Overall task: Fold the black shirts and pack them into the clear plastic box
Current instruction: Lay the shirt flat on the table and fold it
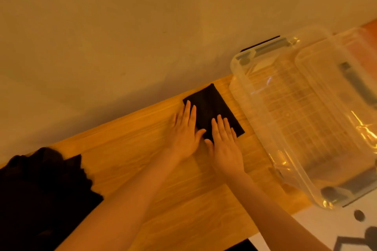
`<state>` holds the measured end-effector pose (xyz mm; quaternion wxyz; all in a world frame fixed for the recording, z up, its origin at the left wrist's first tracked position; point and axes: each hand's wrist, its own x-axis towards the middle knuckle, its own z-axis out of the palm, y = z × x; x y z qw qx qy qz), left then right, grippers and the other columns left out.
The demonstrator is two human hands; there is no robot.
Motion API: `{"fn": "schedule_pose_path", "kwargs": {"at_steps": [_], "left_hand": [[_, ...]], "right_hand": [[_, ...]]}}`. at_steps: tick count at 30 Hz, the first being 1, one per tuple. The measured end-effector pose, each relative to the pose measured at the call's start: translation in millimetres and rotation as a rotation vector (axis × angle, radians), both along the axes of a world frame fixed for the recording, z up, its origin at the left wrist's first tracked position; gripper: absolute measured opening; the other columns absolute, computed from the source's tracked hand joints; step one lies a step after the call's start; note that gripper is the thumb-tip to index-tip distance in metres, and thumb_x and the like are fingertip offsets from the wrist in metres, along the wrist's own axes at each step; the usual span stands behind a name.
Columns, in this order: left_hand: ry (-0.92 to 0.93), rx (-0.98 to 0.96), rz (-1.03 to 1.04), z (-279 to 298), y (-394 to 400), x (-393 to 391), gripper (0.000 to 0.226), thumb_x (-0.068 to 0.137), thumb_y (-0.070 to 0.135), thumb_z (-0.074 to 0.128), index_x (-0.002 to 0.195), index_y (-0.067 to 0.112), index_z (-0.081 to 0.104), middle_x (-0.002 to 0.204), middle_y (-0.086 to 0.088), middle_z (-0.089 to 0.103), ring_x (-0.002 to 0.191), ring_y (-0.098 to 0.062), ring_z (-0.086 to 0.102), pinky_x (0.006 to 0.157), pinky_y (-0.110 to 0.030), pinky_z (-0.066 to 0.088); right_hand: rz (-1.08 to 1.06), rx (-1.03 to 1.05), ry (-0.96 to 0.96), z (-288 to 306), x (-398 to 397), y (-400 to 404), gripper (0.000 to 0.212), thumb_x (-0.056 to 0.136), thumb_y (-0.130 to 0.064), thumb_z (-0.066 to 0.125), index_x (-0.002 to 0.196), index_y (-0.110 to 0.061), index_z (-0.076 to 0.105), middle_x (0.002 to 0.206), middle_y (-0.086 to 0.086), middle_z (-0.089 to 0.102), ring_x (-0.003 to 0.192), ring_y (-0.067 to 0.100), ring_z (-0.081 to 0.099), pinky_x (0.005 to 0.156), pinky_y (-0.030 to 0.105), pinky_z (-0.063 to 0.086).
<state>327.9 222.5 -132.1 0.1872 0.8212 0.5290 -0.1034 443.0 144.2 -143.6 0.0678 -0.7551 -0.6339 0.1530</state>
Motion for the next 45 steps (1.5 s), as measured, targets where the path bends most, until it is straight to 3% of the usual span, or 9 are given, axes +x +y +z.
{"fn": "schedule_pose_path", "kwargs": {"at_steps": [10, 18, 21, 28, 32, 34, 37, 41, 45], "left_hand": [[0.005, -0.071, -0.146, 1, 33, 14, 0.076, 0.095, 0.054, 0.027, 0.147, 0.015, -0.012, 0.155, -0.004, -0.021, 0.143, -0.017, -0.015, 0.115, -0.047, -0.004], [0.086, -0.034, -0.139, 7, 30, 27, 0.079, 0.093, 0.057, 0.026, 0.147, 0.015, -0.013, 0.155, -0.005, -0.020, 0.143, -0.021, -0.017, 0.114, -0.046, -0.005], [0.084, -0.030, -0.066, 20, 14, 22, 0.074, 0.095, 0.054, 0.025, 0.147, 0.017, -0.012, 0.155, -0.006, -0.019, 0.142, -0.023, -0.019, 0.113, -0.046, -0.009], [0.041, -0.051, 0.205, 51, -59, -26, 0.066, 0.098, 0.047, 0.024, 0.144, 0.020, -0.015, 0.152, -0.003, -0.020, 0.131, -0.020, -0.029, 0.113, -0.046, -0.014], [0.012, 0.003, 0.380, 62, -108, -55, 0.067, 0.095, 0.052, 0.014, 0.149, 0.015, 0.001, 0.147, -0.002, -0.017, 0.144, -0.028, -0.006, 0.115, -0.051, -0.001], [0.042, 0.083, 0.463, 68, -128, -71, 0.074, 0.090, 0.054, 0.009, 0.148, 0.010, 0.014, 0.152, -0.005, -0.002, 0.144, -0.032, 0.009, 0.115, -0.055, 0.012], [0.094, 0.036, 0.547, 75, -161, -96, 0.068, 0.095, 0.053, 0.009, 0.149, 0.014, -0.004, 0.157, -0.007, -0.009, 0.144, -0.025, -0.009, 0.115, -0.045, -0.006], [0.132, 0.108, 0.639, 89, -183, -126, 0.064, 0.099, 0.047, 0.020, 0.149, 0.017, -0.006, 0.158, -0.005, -0.006, 0.145, -0.024, -0.008, 0.114, -0.045, -0.008], [0.138, 0.118, 0.685, 94, -193, -155, 0.063, 0.099, 0.047, 0.020, 0.149, 0.017, -0.003, 0.158, -0.005, -0.004, 0.145, -0.024, -0.009, 0.115, -0.047, -0.005]], "right_hand": [[-0.032, -0.019, -0.103, -2, 29, 0, 0.061, 0.098, -0.047, 0.009, 0.141, -0.006, 0.022, 0.149, 0.011, 0.024, 0.138, 0.024, 0.020, 0.111, 0.039, 0.007], [-0.013, -0.086, -0.071, -1, 43, 1, 0.085, 0.082, -0.062, -0.022, 0.146, -0.013, 0.006, 0.154, 0.004, 0.000, 0.139, 0.015, -0.010, 0.113, 0.034, -0.006], [-0.015, -0.067, -0.054, 7, 40, 2, 0.090, 0.084, -0.063, -0.018, 0.146, -0.008, 0.019, 0.154, 0.012, 0.016, 0.138, 0.018, -0.002, 0.112, 0.037, 0.000], [0.259, -0.170, -0.067, 46, 13, -4, 0.100, 0.066, -0.062, -0.038, 0.148, -0.017, -0.004, 0.157, 0.002, -0.005, 0.140, 0.015, -0.017, 0.111, 0.033, -0.010], [0.423, -0.215, -0.091, 68, -14, -10, 0.066, 0.094, -0.049, 0.000, 0.149, -0.014, -0.001, 0.158, 0.006, -0.001, 0.145, 0.019, -0.004, 0.115, 0.034, -0.002], [0.516, -0.182, -0.134, 75, -30, -16, 0.078, 0.084, -0.054, -0.016, 0.149, -0.014, -0.003, 0.158, 0.006, -0.002, 0.145, 0.020, -0.004, 0.116, 0.035, -0.001], [0.642, -0.129, -0.181, 84, -58, -25, 0.103, 0.066, -0.057, -0.042, 0.149, -0.013, -0.001, 0.158, 0.006, 0.000, 0.145, 0.022, -0.003, 0.116, 0.036, -0.001], [0.739, -0.144, -0.159, 99, -100, -30, 0.058, 0.101, -0.040, 0.013, 0.149, -0.013, -0.002, 0.158, 0.006, -0.003, 0.145, 0.021, -0.005, 0.116, 0.037, -0.003], [0.800, -0.178, -0.171, 110, -135, -34, 0.058, 0.101, -0.039, 0.018, 0.149, -0.013, -0.001, 0.158, 0.006, -0.004, 0.145, 0.021, -0.006, 0.116, 0.037, -0.003]]}}
